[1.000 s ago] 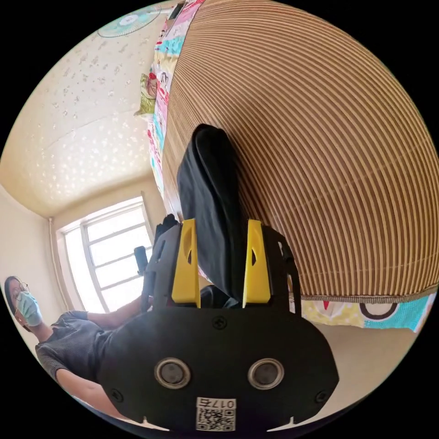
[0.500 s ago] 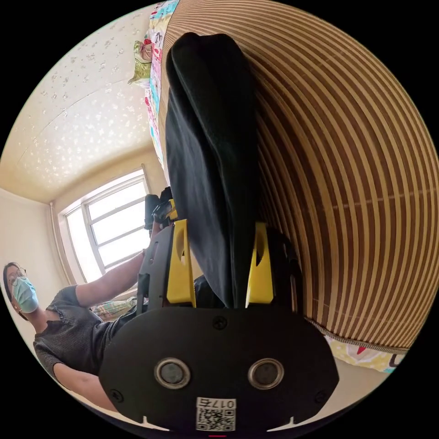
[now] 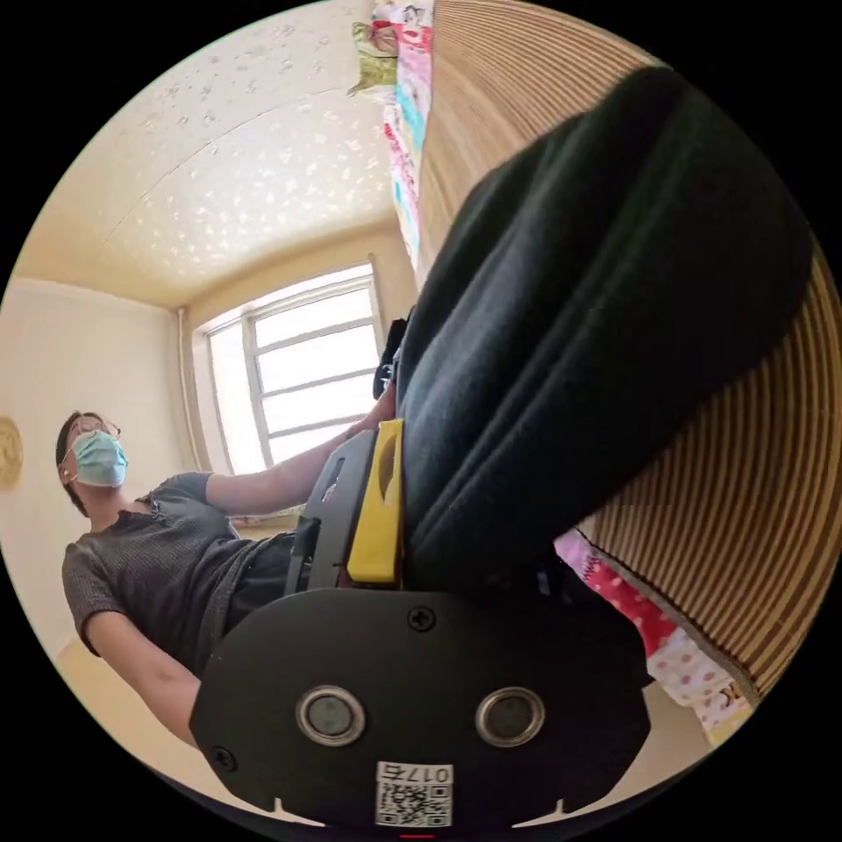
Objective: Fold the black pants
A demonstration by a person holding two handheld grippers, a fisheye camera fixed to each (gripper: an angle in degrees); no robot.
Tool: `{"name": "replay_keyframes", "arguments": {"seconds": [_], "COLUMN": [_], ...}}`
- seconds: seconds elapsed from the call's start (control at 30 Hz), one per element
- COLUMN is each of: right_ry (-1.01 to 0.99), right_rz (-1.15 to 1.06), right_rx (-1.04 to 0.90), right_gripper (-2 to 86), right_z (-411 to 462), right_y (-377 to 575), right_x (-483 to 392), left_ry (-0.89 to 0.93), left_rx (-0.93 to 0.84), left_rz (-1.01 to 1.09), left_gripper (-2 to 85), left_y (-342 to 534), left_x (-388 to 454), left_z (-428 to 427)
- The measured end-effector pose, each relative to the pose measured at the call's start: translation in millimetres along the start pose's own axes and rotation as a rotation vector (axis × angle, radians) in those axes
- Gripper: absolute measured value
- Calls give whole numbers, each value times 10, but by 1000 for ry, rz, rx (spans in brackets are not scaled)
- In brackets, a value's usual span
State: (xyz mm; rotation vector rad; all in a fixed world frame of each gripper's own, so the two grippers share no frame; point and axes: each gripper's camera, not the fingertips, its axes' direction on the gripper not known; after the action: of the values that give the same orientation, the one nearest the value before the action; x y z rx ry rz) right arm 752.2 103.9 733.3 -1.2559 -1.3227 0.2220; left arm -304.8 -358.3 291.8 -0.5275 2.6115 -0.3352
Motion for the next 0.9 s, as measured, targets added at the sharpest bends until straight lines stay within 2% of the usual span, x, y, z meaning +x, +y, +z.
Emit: {"name": "replay_keyframes", "arguments": {"seconds": [0.1, 0.23, 0.3, 0.47, 0.57, 0.63, 0.7, 0.77, 0.83, 0.9], "right_ry": [-4, 105, 103, 0, -56, -89, -42, 210, 393, 441], "right_rz": [-93, -280, -364, -582, -652, -610, -495, -238, -101, -60], "right_rx": [-18, -211, -299, -525, -551, -531, -531, -524, -518, -524], "right_gripper": [32, 29, 28, 31, 36, 42, 51, 62, 51, 34], "right_z": [294, 1042, 1427, 2952, 3890, 4435, 4959, 5388, 5400, 5213], "right_y": [-22, -239, -367, -720, -894, -1027, -1198, -1423, -1503, -1522], "right_x": [-515, -1430, -1815, -2885, -3325, -3389, -3245, -2783, -2452, -2233], "left_ry": [83, 181, 205, 66, -76, -139, -277, -297, -318, -376], "left_rx": [56, 191, 318, 527, 679, 797, 1020, 1180, 1256, 1297], "left_rz": [86, 176, 261, 359, 379, 322, 172, 86, 65, 14], "left_gripper": [98, 94, 92, 94, 98, 104, 104, 100, 99, 97], "left_y": [426, 1122, 1725, 3103, 3915, 4334, 4976, 5467, 5791, 5959], "left_x": [239, 499, 817, 1640, 2055, 2139, 2035, 1870, 1738, 1517], "left_z": [-264, -706, -1117, -2208, -2885, -3302, -3809, -3996, -3993, -3788]}}
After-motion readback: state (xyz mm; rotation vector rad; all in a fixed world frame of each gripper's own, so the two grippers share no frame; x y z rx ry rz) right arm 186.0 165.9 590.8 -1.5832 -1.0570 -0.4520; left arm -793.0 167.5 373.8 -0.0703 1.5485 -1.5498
